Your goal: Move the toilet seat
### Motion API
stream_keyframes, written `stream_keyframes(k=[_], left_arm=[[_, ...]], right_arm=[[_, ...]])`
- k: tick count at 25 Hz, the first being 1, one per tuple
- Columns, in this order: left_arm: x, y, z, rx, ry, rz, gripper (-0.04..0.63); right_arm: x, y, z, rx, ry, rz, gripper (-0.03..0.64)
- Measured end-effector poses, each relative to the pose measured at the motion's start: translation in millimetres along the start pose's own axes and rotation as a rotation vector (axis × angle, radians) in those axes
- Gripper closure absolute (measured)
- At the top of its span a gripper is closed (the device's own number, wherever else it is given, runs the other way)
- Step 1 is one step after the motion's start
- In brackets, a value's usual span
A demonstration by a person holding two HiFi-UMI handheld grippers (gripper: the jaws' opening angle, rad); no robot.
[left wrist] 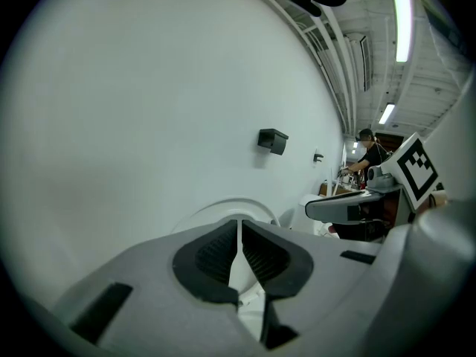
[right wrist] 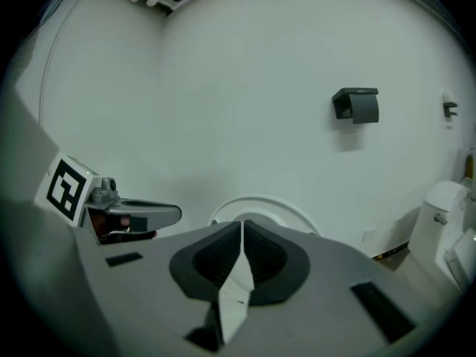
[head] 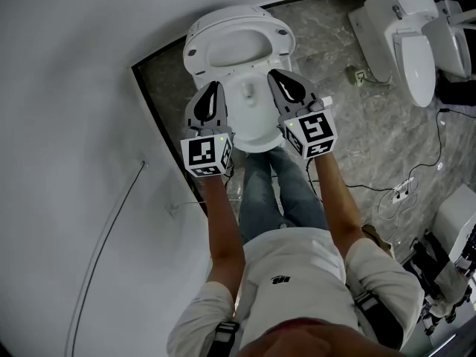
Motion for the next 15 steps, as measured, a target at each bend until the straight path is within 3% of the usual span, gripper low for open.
stream_keyframes(k=[15], left_arm=[[-7.2,-8.2,9.9,0.002,0.008,-0.013,0.554]], right_arm=[[6.5,-7.6,10.3,-0.011,-0.003,-0.001,0.58]])
Point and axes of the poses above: the fingertips, and each gripper's own axes: z backward along the fingers, x to its left, y out of its underside, the point moved 9 cm from there along z, backward along the fingers, and after that the axes turned 7 degrees about x, right-handed, at the moved point
